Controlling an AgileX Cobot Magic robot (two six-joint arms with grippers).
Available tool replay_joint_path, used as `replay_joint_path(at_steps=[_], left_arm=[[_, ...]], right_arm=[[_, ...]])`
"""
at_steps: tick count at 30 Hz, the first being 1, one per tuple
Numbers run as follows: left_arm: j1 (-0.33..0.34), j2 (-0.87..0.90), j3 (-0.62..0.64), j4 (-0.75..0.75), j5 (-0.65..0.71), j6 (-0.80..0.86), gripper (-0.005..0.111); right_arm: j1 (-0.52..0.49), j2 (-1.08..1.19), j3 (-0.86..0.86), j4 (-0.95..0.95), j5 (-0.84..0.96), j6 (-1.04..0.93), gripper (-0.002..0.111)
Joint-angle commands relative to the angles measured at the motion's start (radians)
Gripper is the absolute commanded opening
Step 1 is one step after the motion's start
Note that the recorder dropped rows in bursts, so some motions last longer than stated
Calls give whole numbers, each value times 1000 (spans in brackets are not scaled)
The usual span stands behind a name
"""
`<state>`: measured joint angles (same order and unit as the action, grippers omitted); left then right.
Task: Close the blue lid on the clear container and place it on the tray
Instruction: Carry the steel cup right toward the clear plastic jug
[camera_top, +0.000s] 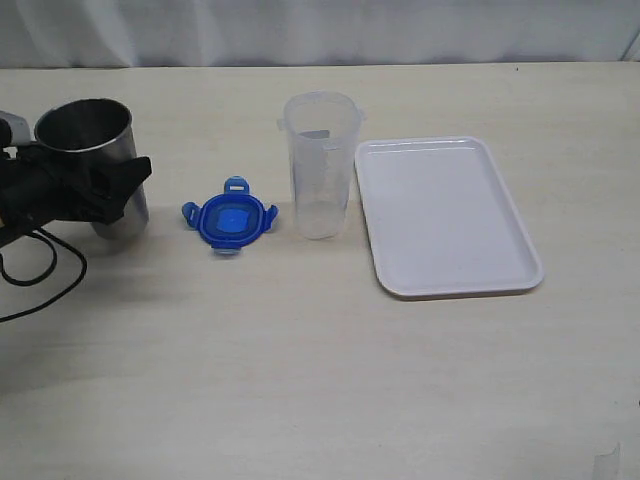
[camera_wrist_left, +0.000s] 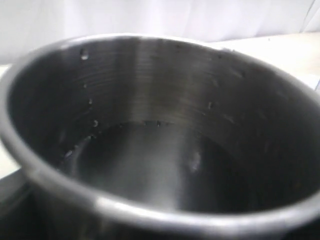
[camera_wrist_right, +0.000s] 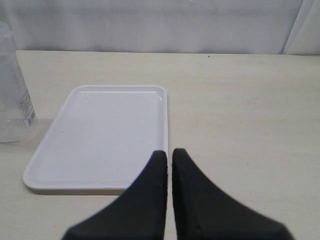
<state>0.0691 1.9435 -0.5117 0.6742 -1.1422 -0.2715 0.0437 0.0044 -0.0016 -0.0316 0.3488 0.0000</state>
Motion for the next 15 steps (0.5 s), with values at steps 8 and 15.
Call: replay_joint_path(at_steps=[8, 15], left_arm=[[-37, -66, -139, 47, -79, -155, 0], [-154, -66, -316, 47, 99, -153, 0]], right_arm=[[-6, -4, 2, 1, -3, -6, 4], [-6, -4, 2, 1, -3, -6, 4]])
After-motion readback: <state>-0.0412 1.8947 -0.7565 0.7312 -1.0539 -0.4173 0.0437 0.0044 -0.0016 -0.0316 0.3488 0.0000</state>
